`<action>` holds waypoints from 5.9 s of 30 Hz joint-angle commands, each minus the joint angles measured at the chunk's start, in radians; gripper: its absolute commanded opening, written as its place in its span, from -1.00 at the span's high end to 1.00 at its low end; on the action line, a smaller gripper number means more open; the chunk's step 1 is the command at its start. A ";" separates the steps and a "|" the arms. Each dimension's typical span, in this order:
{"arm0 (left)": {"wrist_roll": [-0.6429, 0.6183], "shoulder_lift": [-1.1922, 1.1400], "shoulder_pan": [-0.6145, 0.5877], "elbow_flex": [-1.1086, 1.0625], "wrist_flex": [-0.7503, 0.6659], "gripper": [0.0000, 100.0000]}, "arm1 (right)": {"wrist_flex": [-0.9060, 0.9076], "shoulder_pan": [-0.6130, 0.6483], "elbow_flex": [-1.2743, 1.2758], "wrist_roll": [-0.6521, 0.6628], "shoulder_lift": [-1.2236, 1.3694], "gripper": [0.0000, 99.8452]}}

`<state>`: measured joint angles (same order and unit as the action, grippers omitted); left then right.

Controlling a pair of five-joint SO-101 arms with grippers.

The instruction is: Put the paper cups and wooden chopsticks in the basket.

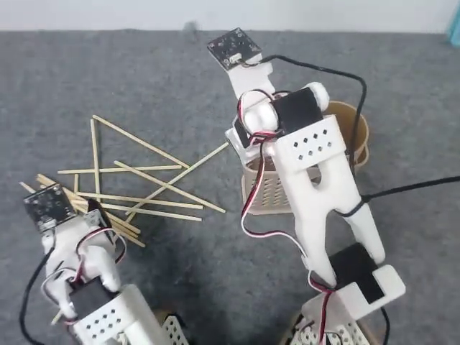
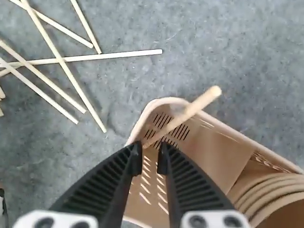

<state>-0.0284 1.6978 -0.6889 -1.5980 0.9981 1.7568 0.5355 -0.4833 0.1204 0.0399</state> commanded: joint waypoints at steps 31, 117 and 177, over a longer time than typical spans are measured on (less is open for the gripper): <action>0.011 0.002 0.011 0.004 -0.032 0.66 | 0.038 0.019 0.044 -0.006 0.048 0.98; 0.044 0.002 0.038 -0.007 -0.052 0.67 | -0.179 0.076 -0.252 -0.137 0.084 0.64; 0.014 -0.896 -0.281 0.314 -0.362 0.67 | -0.748 0.363 -0.241 0.242 0.792 0.64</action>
<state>-0.0176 0.8155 -0.9774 -1.3295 0.6743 1.0510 0.9175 -0.6828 0.3506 0.8500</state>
